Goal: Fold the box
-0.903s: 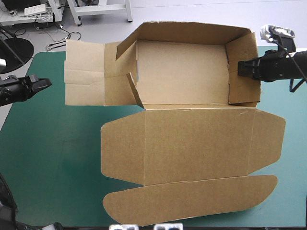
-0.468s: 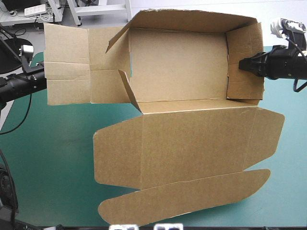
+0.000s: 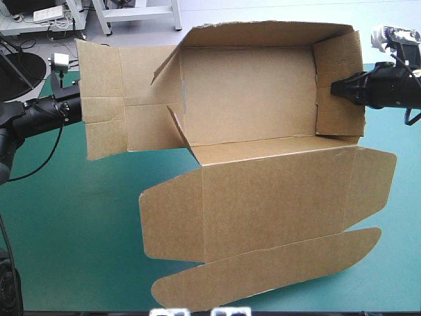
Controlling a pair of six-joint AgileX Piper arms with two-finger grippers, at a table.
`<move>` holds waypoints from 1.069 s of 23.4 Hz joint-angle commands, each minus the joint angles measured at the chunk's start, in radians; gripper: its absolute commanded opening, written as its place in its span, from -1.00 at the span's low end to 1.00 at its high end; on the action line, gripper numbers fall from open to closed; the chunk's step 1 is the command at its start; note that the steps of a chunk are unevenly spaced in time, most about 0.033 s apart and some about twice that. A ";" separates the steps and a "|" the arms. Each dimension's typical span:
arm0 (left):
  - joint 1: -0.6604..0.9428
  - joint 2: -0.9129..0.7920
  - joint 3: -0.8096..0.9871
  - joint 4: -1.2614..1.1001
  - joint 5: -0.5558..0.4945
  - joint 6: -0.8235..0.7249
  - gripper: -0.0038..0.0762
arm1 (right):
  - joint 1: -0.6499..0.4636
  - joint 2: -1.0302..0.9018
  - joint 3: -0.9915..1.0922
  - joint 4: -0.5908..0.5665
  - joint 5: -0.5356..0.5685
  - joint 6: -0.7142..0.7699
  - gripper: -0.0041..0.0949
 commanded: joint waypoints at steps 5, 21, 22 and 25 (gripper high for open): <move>-0.028 -0.097 -0.027 -0.069 0.082 -0.010 -0.93 | -0.001 -0.030 -0.030 0.064 -0.099 0.002 -0.94; -0.028 -0.178 -0.027 0.005 0.082 -0.077 -0.93 | 0.214 0.027 -0.030 -0.095 -0.298 0.052 -0.94; -0.028 -0.187 -0.027 0.017 0.082 -0.079 -0.93 | 0.230 0.034 -0.030 -0.111 -0.317 0.061 -0.94; -0.049 -0.197 -0.027 0.031 0.082 -0.085 -0.93 | 0.262 0.051 -0.030 -0.114 -0.351 0.067 -0.94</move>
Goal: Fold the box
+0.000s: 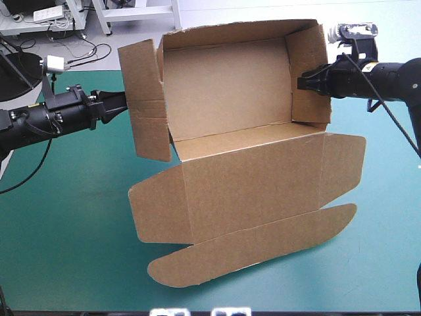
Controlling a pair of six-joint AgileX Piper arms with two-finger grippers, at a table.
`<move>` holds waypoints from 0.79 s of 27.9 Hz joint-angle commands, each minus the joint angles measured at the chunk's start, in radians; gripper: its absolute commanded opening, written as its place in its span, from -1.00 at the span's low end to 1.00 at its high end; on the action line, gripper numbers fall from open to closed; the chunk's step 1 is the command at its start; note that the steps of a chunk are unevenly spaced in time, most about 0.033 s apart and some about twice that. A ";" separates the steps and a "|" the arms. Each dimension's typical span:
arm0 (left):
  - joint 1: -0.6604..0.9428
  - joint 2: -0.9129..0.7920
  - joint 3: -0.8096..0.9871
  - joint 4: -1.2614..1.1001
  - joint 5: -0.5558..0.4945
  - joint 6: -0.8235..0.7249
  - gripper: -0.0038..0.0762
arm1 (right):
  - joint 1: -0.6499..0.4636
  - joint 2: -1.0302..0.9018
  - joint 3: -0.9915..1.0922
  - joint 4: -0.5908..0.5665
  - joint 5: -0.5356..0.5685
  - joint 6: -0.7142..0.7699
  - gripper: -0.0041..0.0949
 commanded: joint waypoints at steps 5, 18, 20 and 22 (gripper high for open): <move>-0.060 -0.035 -0.027 -0.008 0.035 -0.002 -0.93 | 0.092 -0.001 -0.030 0.017 -0.151 0.047 -0.94; -0.060 -0.035 -0.027 0.013 0.031 0.005 -0.21 | 0.144 0.025 -0.030 -0.031 -0.208 0.113 -0.93; -0.060 -0.035 -0.027 0.011 0.045 0.005 -0.01 | 0.144 0.025 -0.030 -0.037 -0.209 0.117 -0.94; -0.060 -0.035 -0.027 0.005 0.074 0.005 0.10 | 0.144 0.030 -0.030 -0.037 -0.210 0.117 -0.94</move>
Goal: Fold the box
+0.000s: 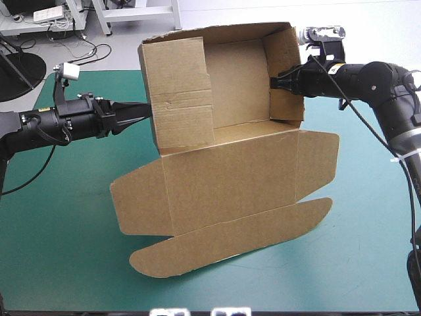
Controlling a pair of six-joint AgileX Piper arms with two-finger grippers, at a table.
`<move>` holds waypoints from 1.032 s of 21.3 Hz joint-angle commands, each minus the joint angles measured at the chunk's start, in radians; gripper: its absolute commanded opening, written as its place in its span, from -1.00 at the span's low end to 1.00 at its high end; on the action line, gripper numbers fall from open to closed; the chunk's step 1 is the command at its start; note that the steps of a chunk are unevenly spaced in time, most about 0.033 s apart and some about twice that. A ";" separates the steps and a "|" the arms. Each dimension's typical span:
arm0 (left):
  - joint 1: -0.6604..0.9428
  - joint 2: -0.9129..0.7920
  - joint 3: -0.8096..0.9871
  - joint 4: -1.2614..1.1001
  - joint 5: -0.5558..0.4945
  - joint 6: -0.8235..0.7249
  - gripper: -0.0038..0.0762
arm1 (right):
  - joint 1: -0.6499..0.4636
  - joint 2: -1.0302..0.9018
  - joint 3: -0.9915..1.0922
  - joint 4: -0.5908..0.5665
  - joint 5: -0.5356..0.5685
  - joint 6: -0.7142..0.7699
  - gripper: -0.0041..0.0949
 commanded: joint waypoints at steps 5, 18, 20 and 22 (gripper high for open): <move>-0.015 -0.031 -0.027 -0.072 0.051 0.000 0.11 | 0.001 -0.021 -0.030 0.055 -0.069 0.031 -0.94; -0.015 -0.031 -0.027 0.327 -0.167 -0.136 0.09 | 0.285 -0.020 -0.028 -0.238 -0.103 0.210 -0.92; -0.015 -0.029 -0.027 0.406 -0.229 -0.162 -0.03 | 0.308 -0.020 -0.028 -0.241 -0.099 0.227 -0.92; -0.015 -0.023 -0.027 0.424 -0.253 -0.162 -0.31 | 0.321 -0.020 -0.028 -0.243 -0.097 0.258 -0.92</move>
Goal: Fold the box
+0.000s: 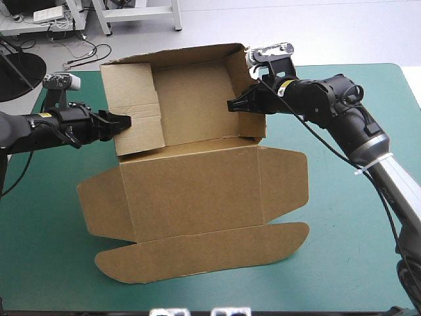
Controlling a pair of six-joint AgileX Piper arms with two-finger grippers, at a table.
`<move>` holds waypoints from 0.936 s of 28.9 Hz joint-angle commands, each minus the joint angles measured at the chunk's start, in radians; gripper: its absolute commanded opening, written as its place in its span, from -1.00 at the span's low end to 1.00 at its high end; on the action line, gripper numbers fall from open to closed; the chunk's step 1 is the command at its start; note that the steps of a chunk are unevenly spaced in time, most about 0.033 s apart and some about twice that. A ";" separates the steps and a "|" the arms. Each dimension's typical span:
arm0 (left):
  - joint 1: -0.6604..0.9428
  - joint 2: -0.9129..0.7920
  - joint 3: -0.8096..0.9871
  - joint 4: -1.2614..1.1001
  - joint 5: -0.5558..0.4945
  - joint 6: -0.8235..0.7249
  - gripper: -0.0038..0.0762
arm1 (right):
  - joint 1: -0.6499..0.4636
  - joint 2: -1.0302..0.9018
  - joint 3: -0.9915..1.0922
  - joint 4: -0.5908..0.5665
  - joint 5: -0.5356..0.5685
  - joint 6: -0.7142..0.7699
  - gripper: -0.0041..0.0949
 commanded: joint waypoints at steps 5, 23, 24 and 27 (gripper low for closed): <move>-0.011 -0.006 -0.027 -0.043 -0.088 -0.012 -0.93 | 0.023 -0.044 -0.029 0.044 0.038 0.085 -0.92; -0.406 0.205 -0.027 0.537 -0.098 -0.506 -0.93 | 0.012 0.172 -0.029 -0.088 0.373 0.257 -0.92; -0.420 0.230 -0.027 0.554 -0.098 -0.530 -0.93 | 0.012 0.194 -0.029 -0.077 0.373 0.266 -0.92; -0.445 0.302 -0.027 0.593 -0.096 -0.564 -0.93 | 0.012 0.261 -0.029 -0.070 0.369 0.286 -0.92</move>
